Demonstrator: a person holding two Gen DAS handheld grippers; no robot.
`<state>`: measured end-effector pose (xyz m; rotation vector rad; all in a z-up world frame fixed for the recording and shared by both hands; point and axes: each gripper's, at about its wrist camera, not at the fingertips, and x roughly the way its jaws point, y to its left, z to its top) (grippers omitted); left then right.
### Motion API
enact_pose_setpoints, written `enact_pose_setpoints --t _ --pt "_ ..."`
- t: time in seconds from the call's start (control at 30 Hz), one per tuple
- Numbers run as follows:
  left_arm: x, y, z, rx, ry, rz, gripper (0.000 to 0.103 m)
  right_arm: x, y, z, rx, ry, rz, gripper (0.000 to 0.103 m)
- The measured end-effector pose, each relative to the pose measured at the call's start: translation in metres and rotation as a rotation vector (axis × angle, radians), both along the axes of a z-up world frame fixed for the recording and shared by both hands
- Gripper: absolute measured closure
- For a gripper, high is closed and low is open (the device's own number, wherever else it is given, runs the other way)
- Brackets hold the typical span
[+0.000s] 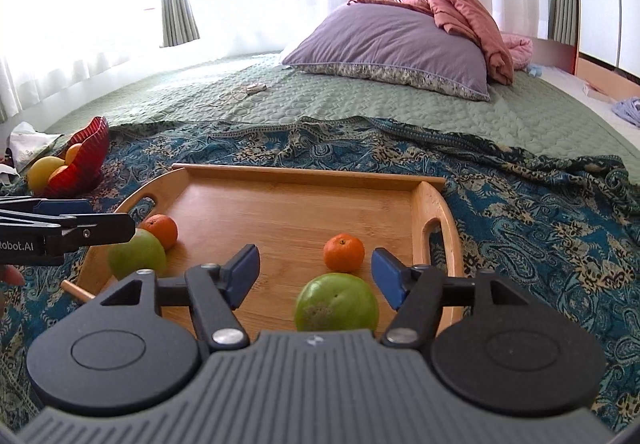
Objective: Organize fruits
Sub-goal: 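Open both tools to release the tangerines onto the tray, then withdraw both tools from the tray toward the remaining fruit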
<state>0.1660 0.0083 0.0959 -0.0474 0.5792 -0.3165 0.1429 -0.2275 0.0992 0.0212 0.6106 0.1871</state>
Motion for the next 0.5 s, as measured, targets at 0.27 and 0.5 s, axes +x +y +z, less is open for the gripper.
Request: enact_pose_setpoints --t 0.27,0.5 --pt "-0.046 -0.005 -0.003 0.033 -0.047 -0.027 0.01 -0.041 0.004 0.001 -0.023 -0.077 0.036 0.02" --pt "-0.079 -0.011 -0.018 0.059 -0.053 -0.046 0.007 -0.072 0.011 -0.005 -0.061 -0.131 0.074 0.014"
